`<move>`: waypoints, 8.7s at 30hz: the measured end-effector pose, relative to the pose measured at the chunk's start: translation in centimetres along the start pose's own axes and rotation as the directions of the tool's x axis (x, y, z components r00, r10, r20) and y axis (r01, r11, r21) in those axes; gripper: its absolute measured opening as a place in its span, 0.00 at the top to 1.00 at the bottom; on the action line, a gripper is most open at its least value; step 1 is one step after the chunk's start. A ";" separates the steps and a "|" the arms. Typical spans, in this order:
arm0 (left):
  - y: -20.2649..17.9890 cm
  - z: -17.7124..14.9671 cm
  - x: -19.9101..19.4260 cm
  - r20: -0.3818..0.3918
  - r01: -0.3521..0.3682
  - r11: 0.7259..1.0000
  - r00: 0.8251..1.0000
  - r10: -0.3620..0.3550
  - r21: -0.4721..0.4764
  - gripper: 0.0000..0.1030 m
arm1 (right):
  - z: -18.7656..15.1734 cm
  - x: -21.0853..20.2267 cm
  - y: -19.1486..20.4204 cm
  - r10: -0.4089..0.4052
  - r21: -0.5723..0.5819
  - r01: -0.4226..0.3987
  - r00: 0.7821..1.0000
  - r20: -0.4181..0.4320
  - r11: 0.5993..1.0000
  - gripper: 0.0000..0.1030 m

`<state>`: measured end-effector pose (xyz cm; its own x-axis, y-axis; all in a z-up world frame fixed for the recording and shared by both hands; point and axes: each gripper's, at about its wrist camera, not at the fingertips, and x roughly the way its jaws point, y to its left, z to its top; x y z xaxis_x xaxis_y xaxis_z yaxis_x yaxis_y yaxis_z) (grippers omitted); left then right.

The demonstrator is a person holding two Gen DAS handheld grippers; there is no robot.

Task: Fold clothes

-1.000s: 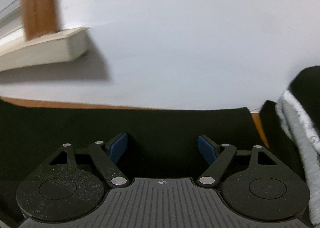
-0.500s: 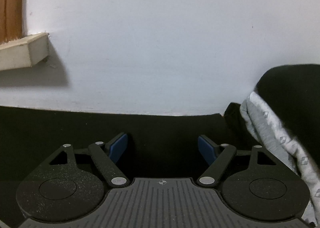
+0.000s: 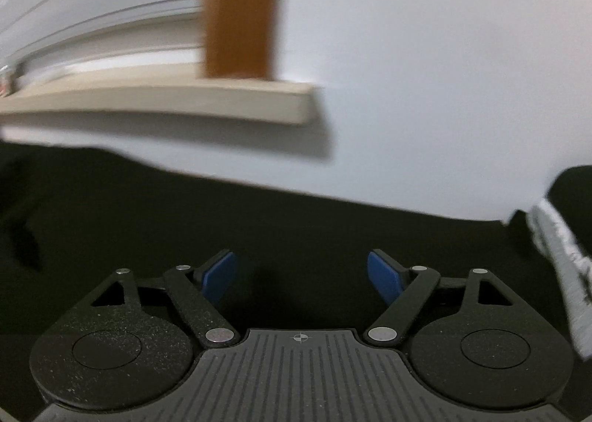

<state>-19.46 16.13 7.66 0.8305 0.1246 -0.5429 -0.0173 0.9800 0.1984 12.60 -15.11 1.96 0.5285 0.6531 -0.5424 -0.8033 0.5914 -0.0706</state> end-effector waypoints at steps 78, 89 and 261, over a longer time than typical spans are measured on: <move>-0.3 -11.2 -5.0 -0.001 0.040 0.909 0.999 -0.045 -0.415 0.00 | -6.9 -9.2 3.0 -0.017 0.017 0.017 1.000 0.021 1.000 0.00; -0.3 -11.1 -4.8 -0.003 0.037 0.911 0.999 -0.042 -0.412 0.00 | -14.5 -19.8 -2.2 -0.110 0.261 0.094 0.993 0.047 0.961 0.00; 14.8 -21.9 -24.2 0.075 -0.191 0.835 0.961 0.267 -0.515 0.41 | 10.3 -6.1 58.6 0.473 -0.969 0.010 0.871 0.130 0.247 0.93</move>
<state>-52.01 31.01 5.85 0.8353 0.3693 -0.4073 -0.4603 0.8749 -0.1507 -34.83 20.41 9.77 0.1157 0.9103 -0.3975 -0.4595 -0.3057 -0.8339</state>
